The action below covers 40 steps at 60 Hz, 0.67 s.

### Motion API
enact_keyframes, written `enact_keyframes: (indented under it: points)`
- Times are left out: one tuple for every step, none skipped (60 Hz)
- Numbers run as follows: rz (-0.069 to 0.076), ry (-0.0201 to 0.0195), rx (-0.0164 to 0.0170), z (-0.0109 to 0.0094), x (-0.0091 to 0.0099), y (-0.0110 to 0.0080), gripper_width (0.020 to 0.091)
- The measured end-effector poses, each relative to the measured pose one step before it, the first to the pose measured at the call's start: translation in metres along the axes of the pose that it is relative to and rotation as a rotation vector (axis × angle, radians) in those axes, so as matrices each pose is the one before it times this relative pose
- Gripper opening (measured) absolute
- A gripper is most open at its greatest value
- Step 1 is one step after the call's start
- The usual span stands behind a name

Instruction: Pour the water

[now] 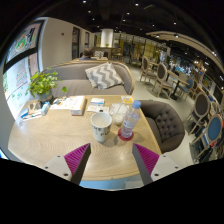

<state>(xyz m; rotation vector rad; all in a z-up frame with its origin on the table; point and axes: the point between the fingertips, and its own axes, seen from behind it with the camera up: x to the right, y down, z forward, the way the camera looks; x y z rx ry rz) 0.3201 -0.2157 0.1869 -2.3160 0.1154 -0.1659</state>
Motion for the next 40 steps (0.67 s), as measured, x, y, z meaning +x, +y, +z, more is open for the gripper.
enact_keyframes:
  points:
    - [-0.0021,-0.00682,0.00072,-0.00684,-0.00717,0.00059,0.0851]
    - [-0.0020,-0.00530,0.00001,-0.00661,-0.00652,0.00062,0.0852]
    - [-0.0003,-0.00026,-0.00308,-0.00867,-0.00463,0.00000,0.0851]
    - [0.0016,0.00069,-0.00184,-0.00618,-0.00488,0.00092,0.0848]
    - [0.0016,-0.00146,-0.00032,-0.00569,-0.00534,0.00052,0.0851]
    - [0.0005,-0.00412,0.00226,-0.00505,-0.00578,-0.00008,0.0852]
    - [0.0006,-0.00420,0.00360,-0.00511,-0.00548,-0.00039,0.0851]
    - [0.0017,-0.00166,0.00382,-0.00431,-0.00486,-0.00036,0.0851]
    - [0.0035,0.00145,0.00271,-0.00401,-0.00397,-0.00033,0.0850]
    - [0.0047,0.00247,0.00126,-0.00404,-0.00379,-0.00011,0.0849]
    - [0.0058,0.00230,0.00085,-0.00361,-0.00371,-0.00054,0.0850]
    - [0.0070,0.00144,-0.00119,-0.00537,-0.00367,-0.00156,0.0850]
    - [0.0075,0.00102,0.00012,-0.00317,-0.00328,-0.00034,0.0851]
    - [0.0075,-0.00109,0.00077,-0.00277,-0.00356,-0.00080,0.0851]
    - [0.0065,-0.00299,0.00185,-0.00243,-0.00383,-0.00104,0.0851]
    - [0.0057,-0.00365,0.00230,-0.00231,-0.00348,-0.00063,0.0850]
    - [0.0052,-0.00296,0.00211,-0.00337,-0.00344,-0.00062,0.0849]
    - [0.0048,-0.00081,0.00242,-0.00204,-0.00300,-0.00075,0.0850]
    - [0.0041,0.00041,0.00348,-0.00175,-0.00265,-0.00092,0.0850]
    - [0.0020,0.00066,0.00375,-0.00138,-0.00237,-0.00090,0.0850]
    - [-0.0002,0.00033,0.00305,-0.00128,-0.00241,-0.00084,0.0849]
    - [-0.0025,0.00060,0.00241,-0.00096,-0.00202,-0.00069,0.0849]
    - [-0.0043,0.00126,0.00197,-0.00105,-0.00208,-0.00036,0.0850]
    - [-0.0057,0.00248,0.00212,-0.00137,-0.00163,-0.00024,0.0849]
    - [-0.0058,0.00360,0.00237,-0.00101,-0.00110,-0.00038,0.0850]
    - [-0.0033,0.00369,0.00184,-0.00086,-0.00078,-0.00032,0.0849]
    - [-0.0011,0.00247,0.00056,-0.00081,-0.00086,-0.00011,0.0848]
    - [0.0014,0.00052,-0.00039,-0.00088,-0.00099,0.00001,0.0851]
    - [0.0026,-0.00091,-0.00011,-0.00099,-0.00103,-0.00025,0.0851]
    - [0.0027,0.00022,0.00038,-0.00113,-0.00080,-0.00009,0.0850]
    - [0.0011,0.00224,0.00217,-0.00093,-0.00035,-0.00042,0.0852]
    - [-0.0005,0.00354,0.00420,-0.00051,-0.00036,-0.00087,0.0852]
    - [-0.0037,0.00415,0.00525,-0.00076,-0.00024,-0.00085,0.0852]
    - [-0.0068,0.00391,0.00382,-0.00040,-0.00006,-0.00088,0.0854]
    - [-0.0083,0.00367,0.00092,-0.00067,0.00026,-0.00135,0.0857]
    - [-0.0070,0.00277,0.00028,0.00041,-0.00092,-0.00062,0.0854]
    - [-0.0047,0.00116,-0.00044,0.00056,-0.00090,-0.00032,0.0854]
    - [-0.0022,-0.00042,-0.00165,0.00041,-0.00094,0.00007,0.0854]
    - [0.0004,-0.00196,-0.00277,0.00019,-0.00105,0.00033,0.0855]
    - [0.0021,-0.00300,-0.00237,0.00016,-0.00141,0.00054,0.0855]
